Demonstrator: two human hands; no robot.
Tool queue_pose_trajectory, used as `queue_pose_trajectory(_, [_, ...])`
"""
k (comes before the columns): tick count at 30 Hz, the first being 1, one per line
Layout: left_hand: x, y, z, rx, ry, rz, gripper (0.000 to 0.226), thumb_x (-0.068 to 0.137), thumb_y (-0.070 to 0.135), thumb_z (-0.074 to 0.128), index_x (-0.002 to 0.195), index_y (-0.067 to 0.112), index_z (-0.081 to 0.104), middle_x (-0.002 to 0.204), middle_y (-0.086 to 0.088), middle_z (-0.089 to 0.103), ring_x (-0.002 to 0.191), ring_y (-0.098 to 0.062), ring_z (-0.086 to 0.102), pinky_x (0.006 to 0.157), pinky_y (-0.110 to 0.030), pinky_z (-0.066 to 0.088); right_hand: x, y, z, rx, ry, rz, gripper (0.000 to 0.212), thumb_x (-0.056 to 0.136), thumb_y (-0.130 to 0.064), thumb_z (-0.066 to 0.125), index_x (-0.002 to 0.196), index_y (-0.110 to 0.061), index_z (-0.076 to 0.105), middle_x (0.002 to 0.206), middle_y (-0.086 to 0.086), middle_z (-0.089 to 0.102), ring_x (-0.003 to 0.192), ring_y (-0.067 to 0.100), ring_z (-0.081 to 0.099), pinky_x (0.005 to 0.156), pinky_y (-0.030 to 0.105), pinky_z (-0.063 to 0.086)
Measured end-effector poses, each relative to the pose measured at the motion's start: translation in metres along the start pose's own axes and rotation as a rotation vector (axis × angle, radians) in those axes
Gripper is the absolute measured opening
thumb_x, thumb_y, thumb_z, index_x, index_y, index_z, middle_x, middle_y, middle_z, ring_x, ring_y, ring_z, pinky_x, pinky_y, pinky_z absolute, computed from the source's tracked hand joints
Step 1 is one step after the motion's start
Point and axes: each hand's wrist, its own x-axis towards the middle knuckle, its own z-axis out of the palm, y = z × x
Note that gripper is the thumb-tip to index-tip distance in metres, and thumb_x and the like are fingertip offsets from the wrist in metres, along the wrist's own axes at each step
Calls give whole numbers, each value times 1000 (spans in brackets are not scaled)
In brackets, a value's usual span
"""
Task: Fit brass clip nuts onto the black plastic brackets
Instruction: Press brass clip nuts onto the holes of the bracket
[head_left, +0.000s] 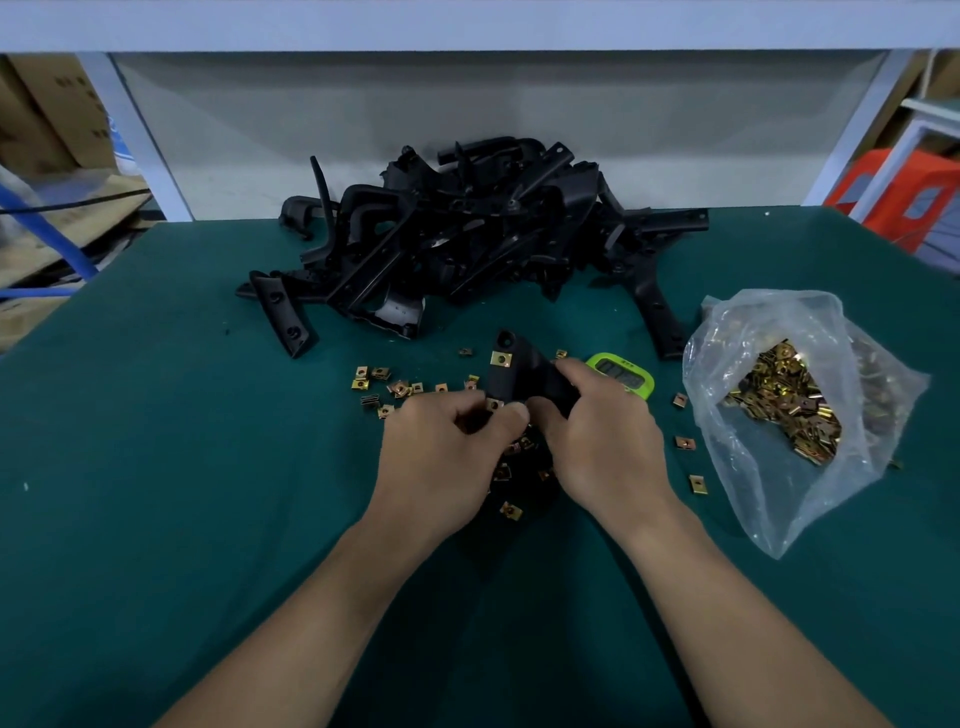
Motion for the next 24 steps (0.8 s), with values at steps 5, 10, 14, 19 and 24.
queue_pose_trajectory(5, [-3, 1, 4, 132, 71, 5, 30, 88, 36, 74, 63, 20, 69, 54, 6, 62, 52, -16, 60, 51, -36, 53, -1, -1, 3, -34, 45, -9, 19, 92, -45, 63, 108, -39, 55, 70, -16, 56, 70, 21, 55, 63, 33, 38])
queue_pose_trajectory(10, [-3, 3, 5, 147, 76, 41, 28, 91, 38, 72, 68, 21, 72, 55, 7, 64, 52, -15, 62, 54, -40, 55, -1, 0, 2, -13, 41, -8, 19, 92, -46, 62, 109, -40, 55, 70, -16, 57, 70, 19, 55, 63, 32, 37])
queue_pose_trajectory(14, [-4, 4, 5, 83, 63, 56, 8, 91, 34, 71, 99, 35, 73, 70, 19, 70, 64, 0, 66, 62, -24, 55, 0, -1, 1, -30, -7, -19, 14, 92, -45, 61, 103, -39, 56, 76, -12, 62, 74, 22, 60, 64, 34, 41])
queue_pose_trajectory(19, [-2, 4, 5, 54, 119, 62, 28, 91, 29, 72, 116, 40, 67, 79, 21, 73, 76, 1, 69, 75, -27, 58, -5, -4, 3, -72, 7, -88, 16, 91, -43, 60, 105, -39, 53, 76, -11, 63, 73, 24, 59, 63, 33, 40])
queue_pose_trajectory(24, [0, 2, 5, 68, 155, 90, 10, 90, 27, 68, 97, 34, 68, 73, 14, 70, 71, -8, 67, 68, -34, 56, -6, -8, 6, -110, 59, -121, 17, 91, -42, 61, 105, -40, 52, 67, -16, 56, 64, 19, 52, 54, 29, 32])
